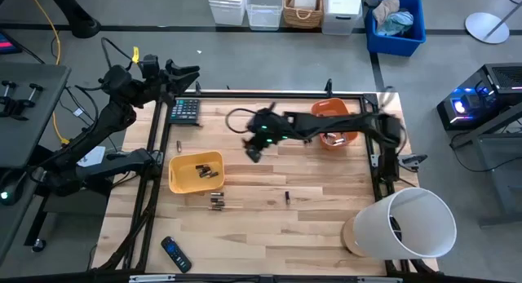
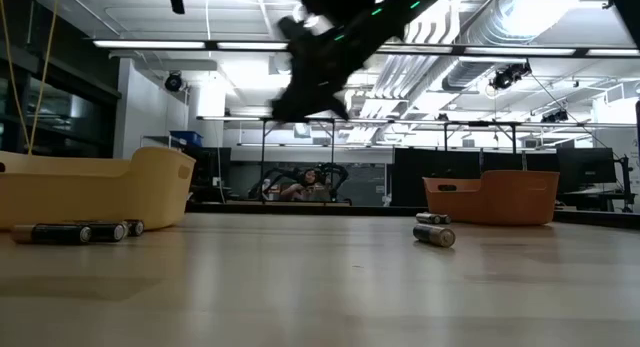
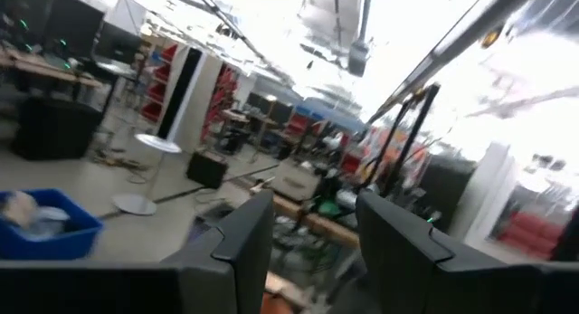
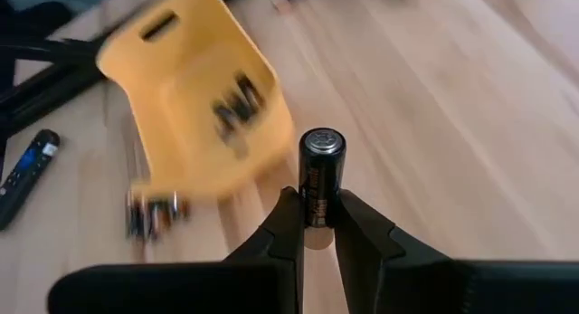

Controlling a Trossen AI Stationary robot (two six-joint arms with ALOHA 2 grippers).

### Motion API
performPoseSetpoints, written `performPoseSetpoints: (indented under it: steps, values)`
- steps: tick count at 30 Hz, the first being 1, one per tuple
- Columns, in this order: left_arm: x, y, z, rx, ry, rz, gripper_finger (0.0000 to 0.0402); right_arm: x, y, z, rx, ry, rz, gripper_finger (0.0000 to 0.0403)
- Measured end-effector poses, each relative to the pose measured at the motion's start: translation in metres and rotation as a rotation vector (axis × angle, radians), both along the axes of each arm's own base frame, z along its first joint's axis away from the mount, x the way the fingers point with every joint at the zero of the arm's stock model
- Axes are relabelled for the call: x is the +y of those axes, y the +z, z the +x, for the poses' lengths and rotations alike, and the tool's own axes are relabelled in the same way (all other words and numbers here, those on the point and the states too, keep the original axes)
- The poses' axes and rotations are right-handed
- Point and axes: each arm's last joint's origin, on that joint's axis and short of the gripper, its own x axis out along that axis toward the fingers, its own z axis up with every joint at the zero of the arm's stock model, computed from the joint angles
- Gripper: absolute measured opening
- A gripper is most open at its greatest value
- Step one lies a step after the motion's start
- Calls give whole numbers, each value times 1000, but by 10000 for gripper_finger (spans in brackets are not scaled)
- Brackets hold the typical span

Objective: Sort batteries
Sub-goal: Put the black battery into the yellow bin

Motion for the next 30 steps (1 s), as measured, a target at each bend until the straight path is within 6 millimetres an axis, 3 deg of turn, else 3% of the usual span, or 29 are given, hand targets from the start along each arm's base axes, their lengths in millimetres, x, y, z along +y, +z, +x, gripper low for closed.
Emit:
performPoseSetpoints:
  steps: [3, 9, 13, 17, 20, 25, 28, 30]
  values:
    - [-6, 5, -6, -50, -21, -35, 147, 0, -9, 38, -80, 123, -43, 33]
    - [-24, 13, -16, -107, -69, -49, 147, 21, -32, 105, -159, 291, -58, 34]
    - [-32, 16, -24, -139, -40, -62, 147, 35, -38, 128, -161, 329, -5, 92]
    - [-38, 18, -31, -161, -4, -64, 147, 46, -35, 133, -119, 430, 1, 166]
    - [-41, 19, -34, -165, 13, -31, 147, 49, -17, 131, -128, 484, -72, 202]
    - [-41, 19, -35, -144, 32, 13, 147, 58, 8, 120, -134, 521, -111, 217]
    - [-40, 15, -34, -104, 46, 24, 147, 83, 3, 115, -73, 594, -166, 218]
    - [-39, 13, -33, -72, 58, 38, 147, 104, -10, 115, -29, 630, -201, 218]
